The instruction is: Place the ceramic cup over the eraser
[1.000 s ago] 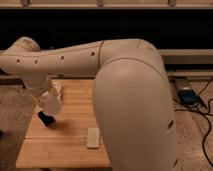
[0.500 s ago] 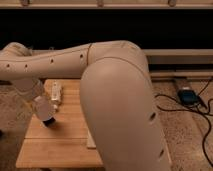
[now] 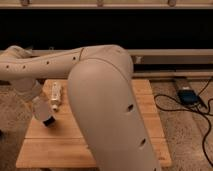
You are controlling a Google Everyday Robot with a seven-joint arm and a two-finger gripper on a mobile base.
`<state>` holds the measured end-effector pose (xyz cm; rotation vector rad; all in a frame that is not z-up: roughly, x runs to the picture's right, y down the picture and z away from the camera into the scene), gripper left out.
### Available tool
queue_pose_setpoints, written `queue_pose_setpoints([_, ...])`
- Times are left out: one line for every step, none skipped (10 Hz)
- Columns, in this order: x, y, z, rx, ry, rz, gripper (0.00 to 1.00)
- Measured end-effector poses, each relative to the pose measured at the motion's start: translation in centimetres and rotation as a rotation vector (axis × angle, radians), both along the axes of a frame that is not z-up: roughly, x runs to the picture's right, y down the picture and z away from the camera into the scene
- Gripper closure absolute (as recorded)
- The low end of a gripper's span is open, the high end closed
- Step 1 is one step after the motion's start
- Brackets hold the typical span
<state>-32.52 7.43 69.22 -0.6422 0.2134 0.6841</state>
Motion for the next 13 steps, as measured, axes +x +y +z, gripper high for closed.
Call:
queue_pose_setpoints([-0.1,0.1,0.5,-0.005,0.008,-0.003,0.93])
queue_pose_setpoints([0.0,0.4,1.5,-0.010,0.023,-0.007,0.85])
queue_pose_setpoints([-0.2,0.8,2.3,-0.019,0.034,-0.011,0.73])
queue_pose_setpoints([-0.4,1.0,2.9,-0.023,0.043,-0.016,0.65])
queue_pose_setpoints([-0.5,1.4,3.6,-0.031,0.054,-0.019,0.53])
queue_pose_setpoints([-0.3,1.8,4.5,-0.041,0.067,-0.019,0.43])
queue_pose_setpoints([-0.3,2.2,5.1,-0.053,0.074,-0.016,0.32])
queue_pose_setpoints([-0.2,2.5,5.5,-0.064,0.078,-0.014,0.25])
queue_pose_setpoints([-0.3,2.9,5.9,-0.079,0.079,-0.009,0.20])
queue_pose_setpoints([-0.2,3.0,6.0,-0.089,0.079,-0.005,0.20])
queue_pose_setpoints([-0.1,3.2,6.2,-0.096,0.080,-0.003,0.20])
queue_pose_setpoints([-0.1,3.4,6.3,-0.104,0.077,0.002,0.20])
queue_pose_setpoints([-0.1,3.7,6.3,-0.109,0.076,0.004,0.20])
